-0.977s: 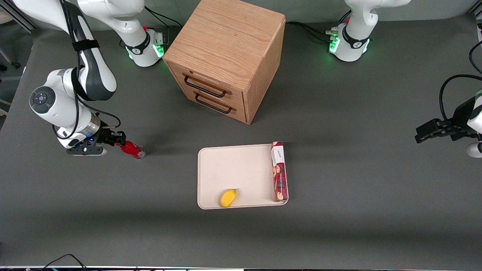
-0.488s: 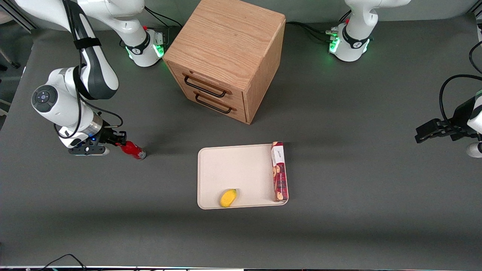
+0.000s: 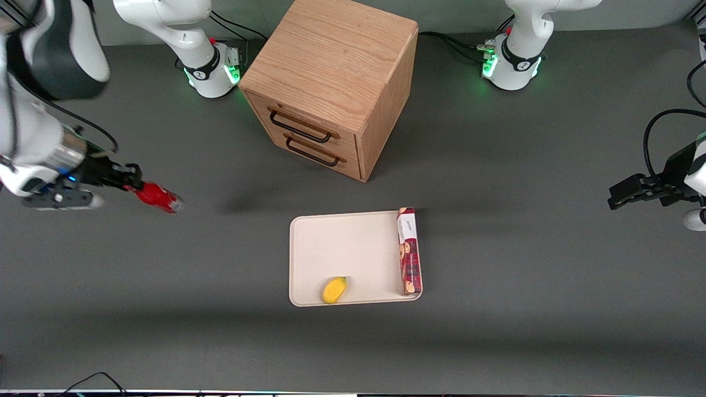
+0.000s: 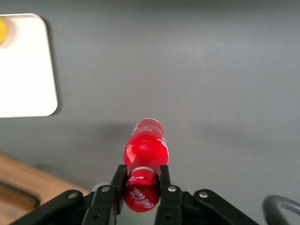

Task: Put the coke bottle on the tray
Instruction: 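Lift the bottle and carry it over the white tray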

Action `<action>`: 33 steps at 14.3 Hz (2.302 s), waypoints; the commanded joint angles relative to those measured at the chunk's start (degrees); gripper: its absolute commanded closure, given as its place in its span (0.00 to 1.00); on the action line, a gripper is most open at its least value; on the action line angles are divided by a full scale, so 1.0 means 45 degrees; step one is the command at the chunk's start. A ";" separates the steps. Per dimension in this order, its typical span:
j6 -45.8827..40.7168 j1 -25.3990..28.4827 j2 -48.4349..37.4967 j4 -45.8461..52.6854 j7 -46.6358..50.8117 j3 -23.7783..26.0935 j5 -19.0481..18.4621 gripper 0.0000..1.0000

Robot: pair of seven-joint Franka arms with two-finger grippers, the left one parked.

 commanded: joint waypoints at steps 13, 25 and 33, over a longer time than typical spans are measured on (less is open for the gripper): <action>-0.1225 0.0850 0.5413 0.5778 1.0345 0.6129 -0.1691 0.85; 0.4484 0.1163 0.7699 0.2982 1.3805 0.6209 -0.4387 0.85; 0.5130 0.1163 0.7837 0.2610 1.4277 0.6268 -0.4663 0.09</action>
